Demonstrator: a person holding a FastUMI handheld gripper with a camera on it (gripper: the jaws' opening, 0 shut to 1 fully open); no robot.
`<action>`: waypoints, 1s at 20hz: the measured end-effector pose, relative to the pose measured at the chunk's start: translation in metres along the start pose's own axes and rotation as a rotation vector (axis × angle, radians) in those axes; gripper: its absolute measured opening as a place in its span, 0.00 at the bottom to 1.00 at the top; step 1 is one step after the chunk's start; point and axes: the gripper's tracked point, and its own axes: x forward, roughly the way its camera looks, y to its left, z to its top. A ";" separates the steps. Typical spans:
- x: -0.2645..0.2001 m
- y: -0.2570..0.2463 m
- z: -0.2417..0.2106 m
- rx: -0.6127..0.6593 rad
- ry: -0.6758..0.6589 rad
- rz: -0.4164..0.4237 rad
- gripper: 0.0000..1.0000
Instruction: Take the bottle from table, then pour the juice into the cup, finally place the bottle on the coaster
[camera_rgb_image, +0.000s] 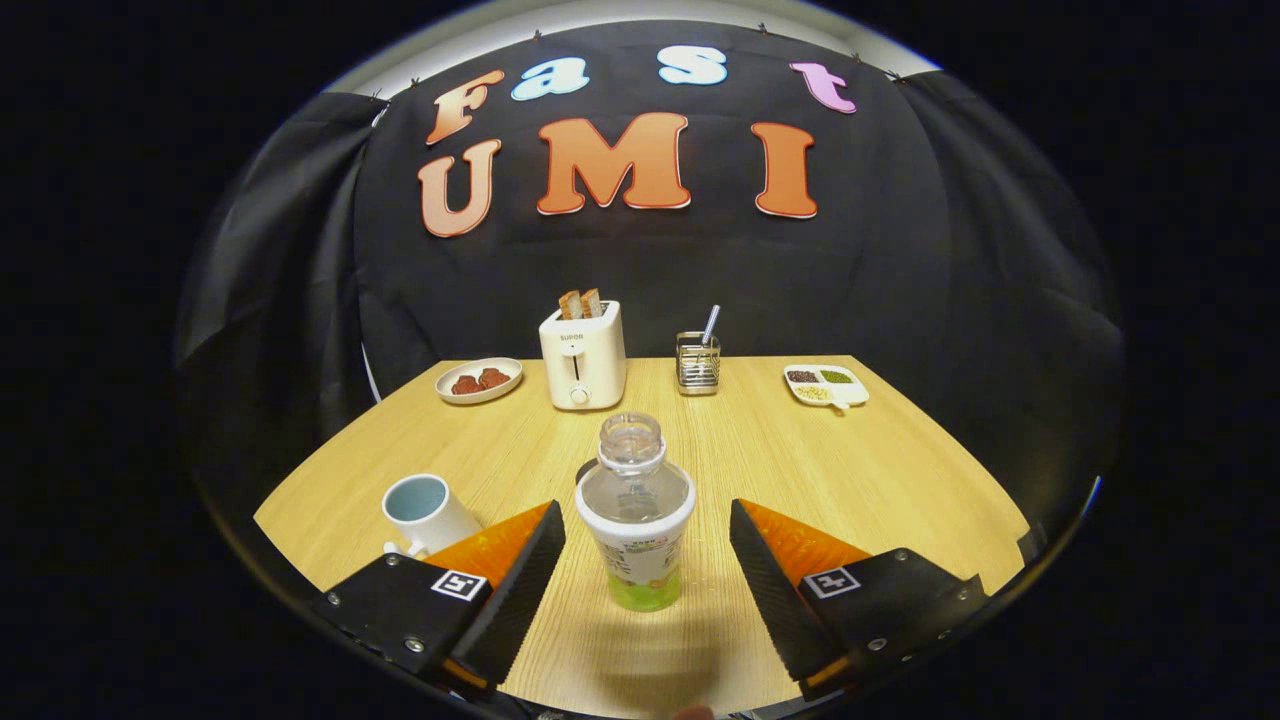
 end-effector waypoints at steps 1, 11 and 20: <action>0.005 0.001 -0.006 0.002 0.014 0.000 0.99; 0.037 0.008 -0.042 0.048 0.100 0.016 0.99; 0.043 0.008 -0.044 0.046 0.111 -0.002 0.67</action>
